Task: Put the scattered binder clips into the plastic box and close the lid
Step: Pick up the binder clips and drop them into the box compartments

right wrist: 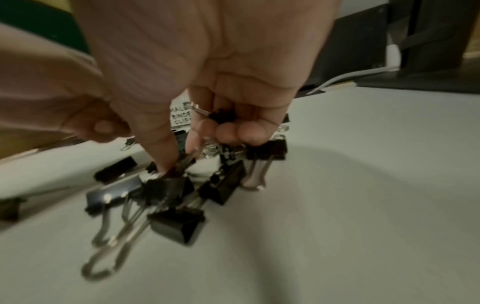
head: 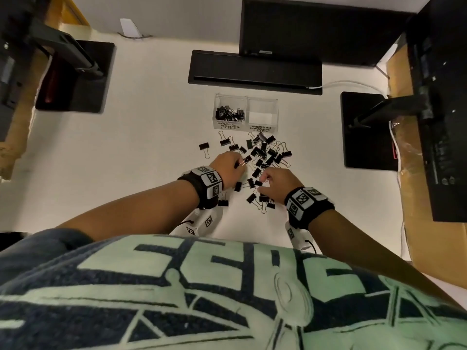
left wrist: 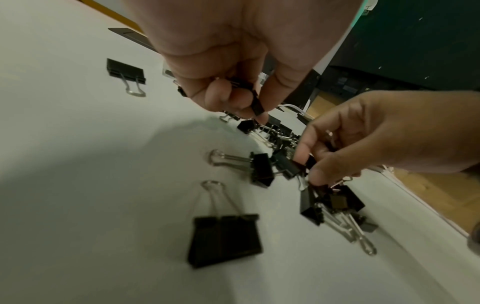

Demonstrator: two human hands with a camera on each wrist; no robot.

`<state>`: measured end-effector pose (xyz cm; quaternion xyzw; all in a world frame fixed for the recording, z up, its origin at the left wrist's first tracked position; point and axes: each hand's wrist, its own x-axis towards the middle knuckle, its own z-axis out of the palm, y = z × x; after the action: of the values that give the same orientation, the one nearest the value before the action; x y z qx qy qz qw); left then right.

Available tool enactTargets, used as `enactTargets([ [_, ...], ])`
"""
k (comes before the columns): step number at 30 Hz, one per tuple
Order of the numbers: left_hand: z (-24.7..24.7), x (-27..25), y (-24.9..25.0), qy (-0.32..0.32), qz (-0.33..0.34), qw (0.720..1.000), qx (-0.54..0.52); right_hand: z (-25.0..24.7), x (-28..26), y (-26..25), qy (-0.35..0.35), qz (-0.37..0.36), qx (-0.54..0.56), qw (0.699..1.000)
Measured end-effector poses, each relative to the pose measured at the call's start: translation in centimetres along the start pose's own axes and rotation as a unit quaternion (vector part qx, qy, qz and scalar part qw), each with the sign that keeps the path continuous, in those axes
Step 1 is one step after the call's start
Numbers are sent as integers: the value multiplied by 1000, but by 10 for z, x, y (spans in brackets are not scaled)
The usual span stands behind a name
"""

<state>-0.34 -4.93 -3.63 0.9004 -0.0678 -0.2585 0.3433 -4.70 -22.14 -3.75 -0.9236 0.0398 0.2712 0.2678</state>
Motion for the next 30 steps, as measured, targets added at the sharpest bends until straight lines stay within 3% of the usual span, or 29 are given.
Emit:
enactTargets([
  [3, 3, 2, 4, 10, -2, 1000, -4, 7, 0, -9, 6, -17, -70, 997],
  [9, -22, 16, 13, 50, -1, 999, 5, 7, 3, -15, 0, -13, -77, 997],
  [16, -77, 55, 28, 125, -6, 992, 3, -22, 13, -18, 50, 7, 48, 998],
  [20, -93, 78, 30, 135, -26, 990, 38, -51, 31, -34, 89, 12, 103, 991],
  [30, -82, 52, 10, 158, 17, 987, -6, -89, 108, -104, 120, -25, -83, 989],
])
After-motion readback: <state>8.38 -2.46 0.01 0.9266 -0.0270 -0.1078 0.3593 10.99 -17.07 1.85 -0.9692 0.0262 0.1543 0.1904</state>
